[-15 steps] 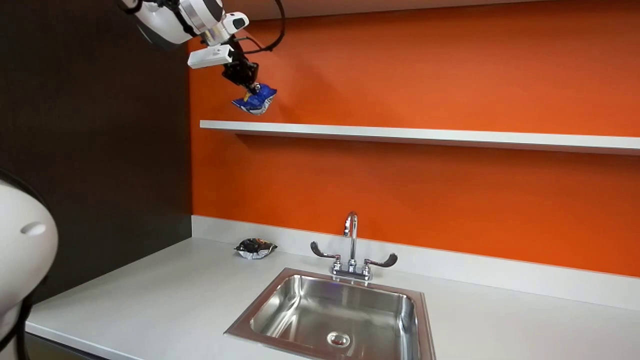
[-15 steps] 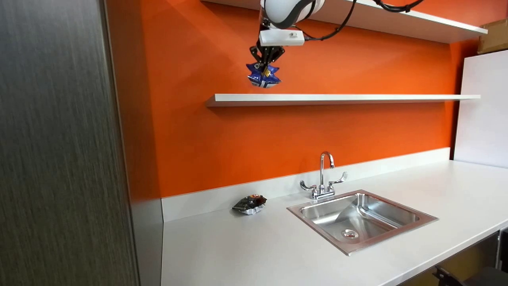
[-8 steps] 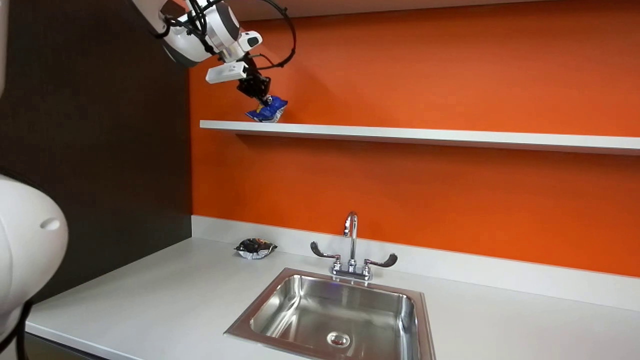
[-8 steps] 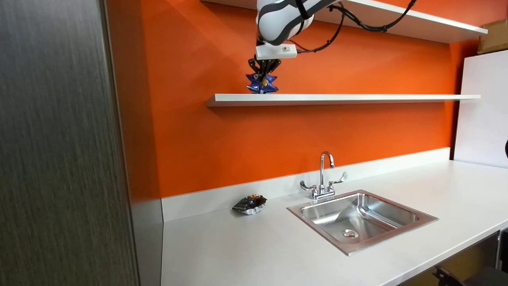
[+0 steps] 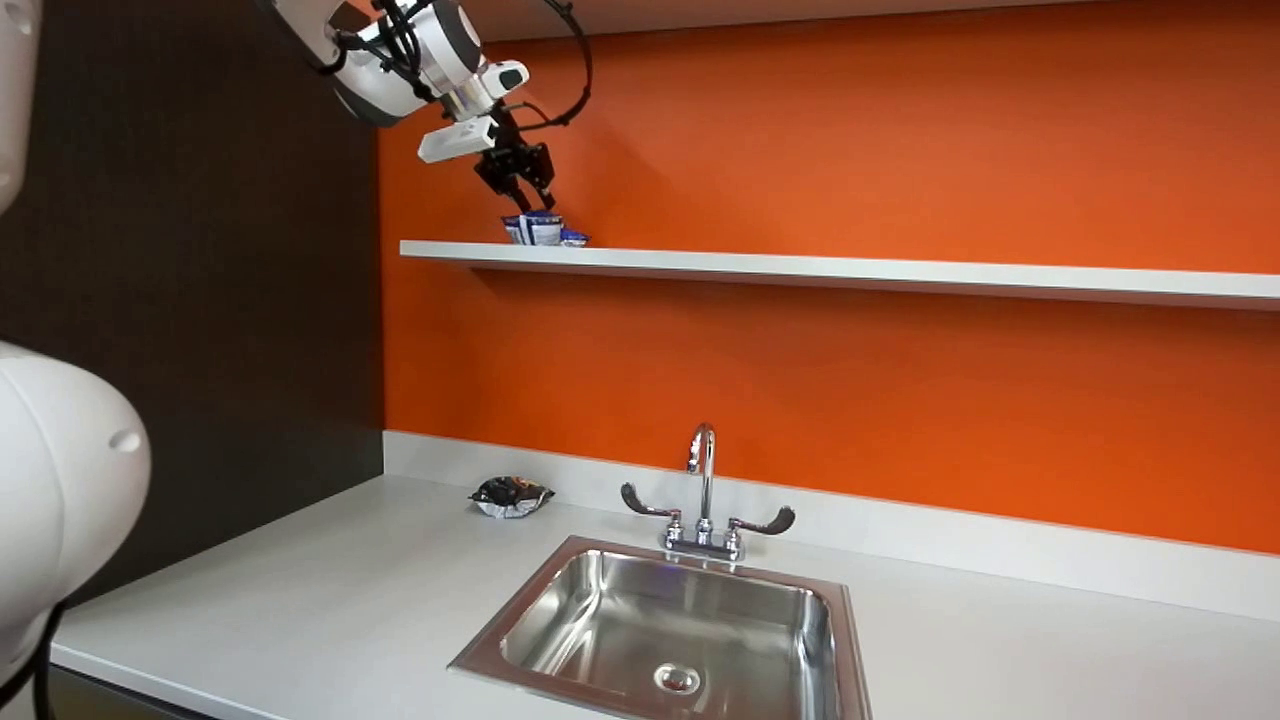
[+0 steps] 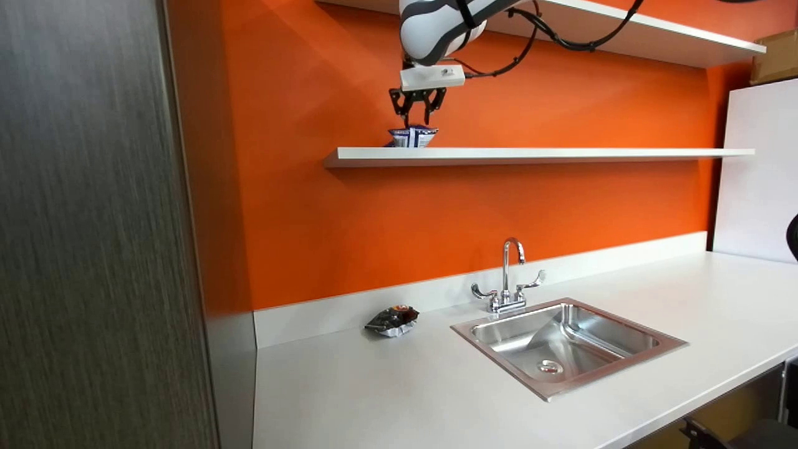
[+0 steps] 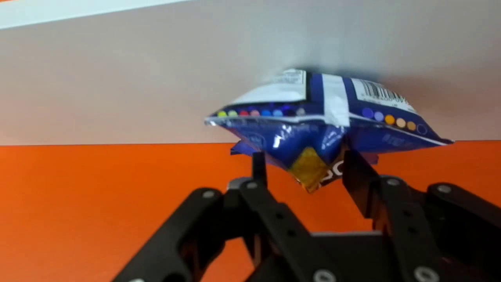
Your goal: Pick up the blue object from the counter and put it on the shelf
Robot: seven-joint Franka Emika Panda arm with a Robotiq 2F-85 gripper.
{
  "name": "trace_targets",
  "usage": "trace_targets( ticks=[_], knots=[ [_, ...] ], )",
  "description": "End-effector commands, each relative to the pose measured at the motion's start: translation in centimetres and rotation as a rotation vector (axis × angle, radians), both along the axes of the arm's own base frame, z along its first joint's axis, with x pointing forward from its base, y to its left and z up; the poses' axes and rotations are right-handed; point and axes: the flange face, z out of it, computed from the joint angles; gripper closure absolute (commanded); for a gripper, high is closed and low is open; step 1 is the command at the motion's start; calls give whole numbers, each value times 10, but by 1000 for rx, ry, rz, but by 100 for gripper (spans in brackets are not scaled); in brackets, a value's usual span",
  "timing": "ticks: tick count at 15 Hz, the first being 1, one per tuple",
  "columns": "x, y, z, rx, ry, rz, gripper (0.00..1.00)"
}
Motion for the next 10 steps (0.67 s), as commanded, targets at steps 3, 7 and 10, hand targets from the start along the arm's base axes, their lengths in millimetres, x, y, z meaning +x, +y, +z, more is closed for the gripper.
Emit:
trace_targets(
  ticks=[3,7,10],
  knots=[
    [-21,-9,22,2,44,-74,0],
    [-46,-13,30,-8,108,-93,0],
    [-74,-16,25,-5,222,-102,0]
  ],
)
